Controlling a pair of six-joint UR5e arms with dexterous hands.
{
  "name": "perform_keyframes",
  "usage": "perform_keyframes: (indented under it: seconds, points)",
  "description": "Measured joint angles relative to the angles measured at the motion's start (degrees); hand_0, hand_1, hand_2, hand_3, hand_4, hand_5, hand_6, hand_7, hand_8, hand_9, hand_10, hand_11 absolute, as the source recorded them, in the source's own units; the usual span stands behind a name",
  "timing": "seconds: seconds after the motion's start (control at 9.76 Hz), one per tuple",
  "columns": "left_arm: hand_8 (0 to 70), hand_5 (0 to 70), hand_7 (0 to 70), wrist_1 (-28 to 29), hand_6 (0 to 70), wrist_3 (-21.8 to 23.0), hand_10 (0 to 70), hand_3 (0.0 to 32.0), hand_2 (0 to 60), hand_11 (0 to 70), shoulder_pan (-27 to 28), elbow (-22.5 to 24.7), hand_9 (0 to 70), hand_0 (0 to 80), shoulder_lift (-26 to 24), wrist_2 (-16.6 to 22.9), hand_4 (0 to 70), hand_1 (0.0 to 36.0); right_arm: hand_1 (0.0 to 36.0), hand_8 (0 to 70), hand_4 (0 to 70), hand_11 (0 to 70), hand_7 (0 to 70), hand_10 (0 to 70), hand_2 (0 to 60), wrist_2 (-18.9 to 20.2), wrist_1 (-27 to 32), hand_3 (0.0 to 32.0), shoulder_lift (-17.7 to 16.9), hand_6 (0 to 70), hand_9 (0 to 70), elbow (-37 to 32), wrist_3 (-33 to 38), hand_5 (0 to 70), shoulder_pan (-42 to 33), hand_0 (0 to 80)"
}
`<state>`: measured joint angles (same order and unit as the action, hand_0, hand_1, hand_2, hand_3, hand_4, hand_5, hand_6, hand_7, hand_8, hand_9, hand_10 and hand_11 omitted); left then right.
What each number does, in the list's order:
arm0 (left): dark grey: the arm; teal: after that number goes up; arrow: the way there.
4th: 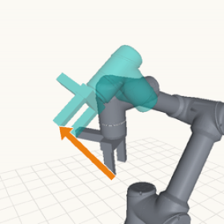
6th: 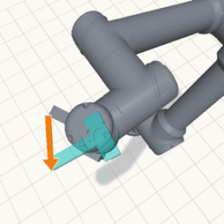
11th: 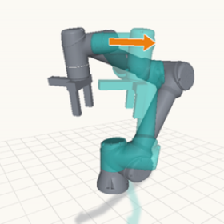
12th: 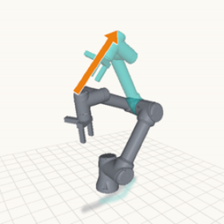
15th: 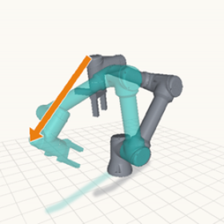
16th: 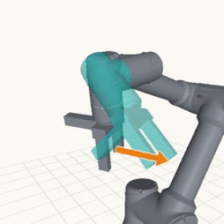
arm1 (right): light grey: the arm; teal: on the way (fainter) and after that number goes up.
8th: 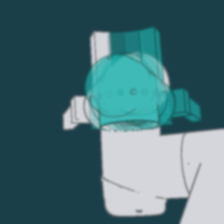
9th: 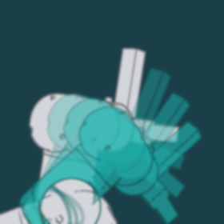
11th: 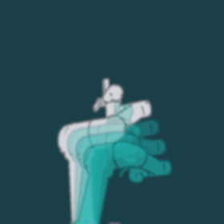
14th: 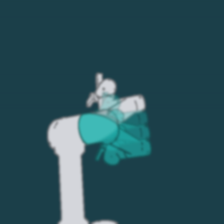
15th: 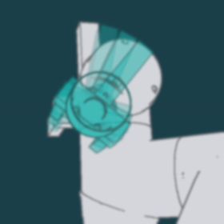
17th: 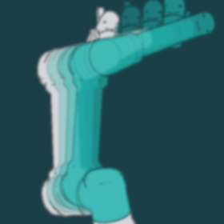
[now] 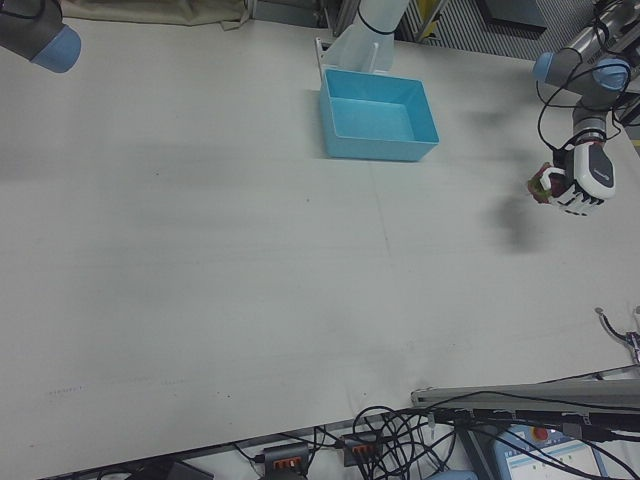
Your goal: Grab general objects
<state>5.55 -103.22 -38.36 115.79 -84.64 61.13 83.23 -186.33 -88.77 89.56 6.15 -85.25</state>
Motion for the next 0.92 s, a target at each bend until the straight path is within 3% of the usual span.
perform_keyframes:
  seconds: [0.2,0.41,0.72,0.92]
  points:
    - [70.0,58.7,70.0,-5.17,70.0,0.08,70.0,0.0,60.0,70.0,0.03,7.52,70.0,37.0,0.39,0.24,70.0,8.5,0.0,0.0,0.0,0.0,0.0,0.0,0.0,0.00,0.00,0.0,0.00,0.0,0.0,0.00,0.00,0.0,0.00,0.0]
    - [70.0,56.8,70.0,-7.89,70.0,0.62,70.0,0.0,60.0,70.0,1.16,12.11,70.0,37.5,0.50,0.61,70.0,7.1,0.0,0.0,0.0,0.0,0.0,0.0,0.0,0.00,0.00,0.0,0.00,0.0,0.0,0.00,0.00,0.0,0.00,0.0]
    - [70.0,54.6,70.0,-10.30,70.0,2.15,70.0,0.0,60.0,70.0,8.34,21.63,70.0,39.3,0.22,0.67,70.0,6.6,0.0,0.0,0.0,0.0,0.0,0.0,0.0,0.00,0.00,0.0,0.00,0.0,0.0,0.00,0.00,0.0,0.00,0.0]
    - [70.0,54.2,70.0,-11.47,70.0,2.37,70.0,0.0,60.0,70.0,14.62,25.69,70.0,41.4,-2.67,0.42,70.0,7.1,0.0,0.0,0.0,0.0,0.0,0.0,0.0,0.00,0.00,0.0,0.00,0.0,0.0,0.00,0.00,0.0,0.00,0.0]
